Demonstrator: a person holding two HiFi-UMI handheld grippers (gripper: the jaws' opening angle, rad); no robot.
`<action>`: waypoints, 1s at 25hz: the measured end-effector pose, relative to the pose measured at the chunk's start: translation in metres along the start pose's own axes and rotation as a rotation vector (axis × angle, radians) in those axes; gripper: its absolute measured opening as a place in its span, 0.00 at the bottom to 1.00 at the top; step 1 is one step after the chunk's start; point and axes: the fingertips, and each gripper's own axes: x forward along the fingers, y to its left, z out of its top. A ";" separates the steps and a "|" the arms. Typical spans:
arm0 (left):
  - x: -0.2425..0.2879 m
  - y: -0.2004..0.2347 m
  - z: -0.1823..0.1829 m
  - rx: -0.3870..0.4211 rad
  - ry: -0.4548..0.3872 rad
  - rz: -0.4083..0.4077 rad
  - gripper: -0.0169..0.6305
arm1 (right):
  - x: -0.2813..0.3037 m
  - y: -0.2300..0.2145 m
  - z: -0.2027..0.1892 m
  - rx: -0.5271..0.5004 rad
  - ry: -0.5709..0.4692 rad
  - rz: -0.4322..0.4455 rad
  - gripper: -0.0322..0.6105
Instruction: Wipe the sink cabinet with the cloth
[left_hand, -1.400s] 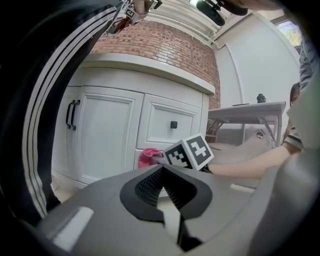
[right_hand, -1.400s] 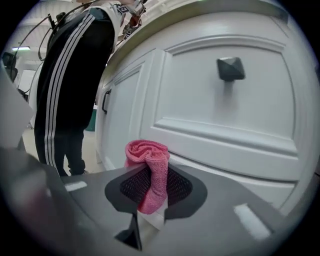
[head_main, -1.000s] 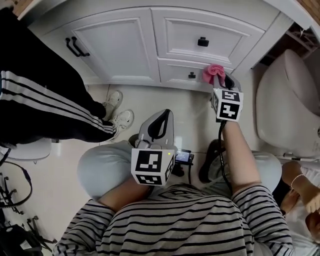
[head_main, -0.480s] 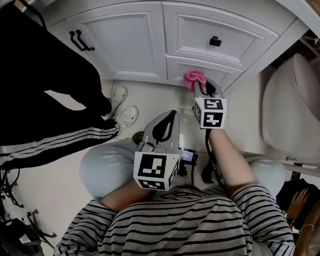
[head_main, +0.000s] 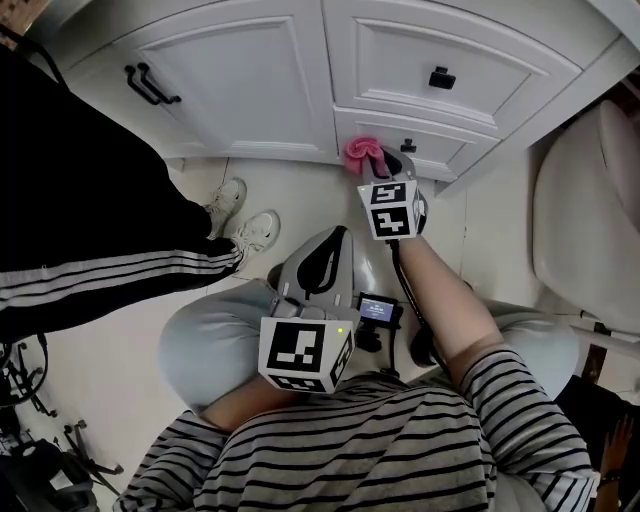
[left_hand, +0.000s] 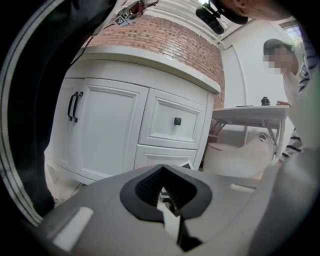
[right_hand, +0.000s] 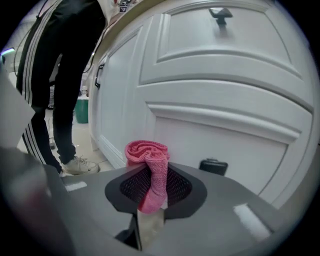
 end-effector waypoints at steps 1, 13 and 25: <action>0.001 -0.001 -0.001 0.001 0.003 -0.003 0.02 | -0.001 -0.007 -0.008 0.008 0.017 -0.013 0.17; 0.011 -0.016 -0.004 0.027 0.016 -0.015 0.02 | -0.047 -0.125 -0.074 0.051 0.132 -0.214 0.17; -0.008 -0.027 0.006 0.110 -0.027 -0.002 0.02 | -0.146 -0.167 -0.043 0.111 0.093 -0.363 0.17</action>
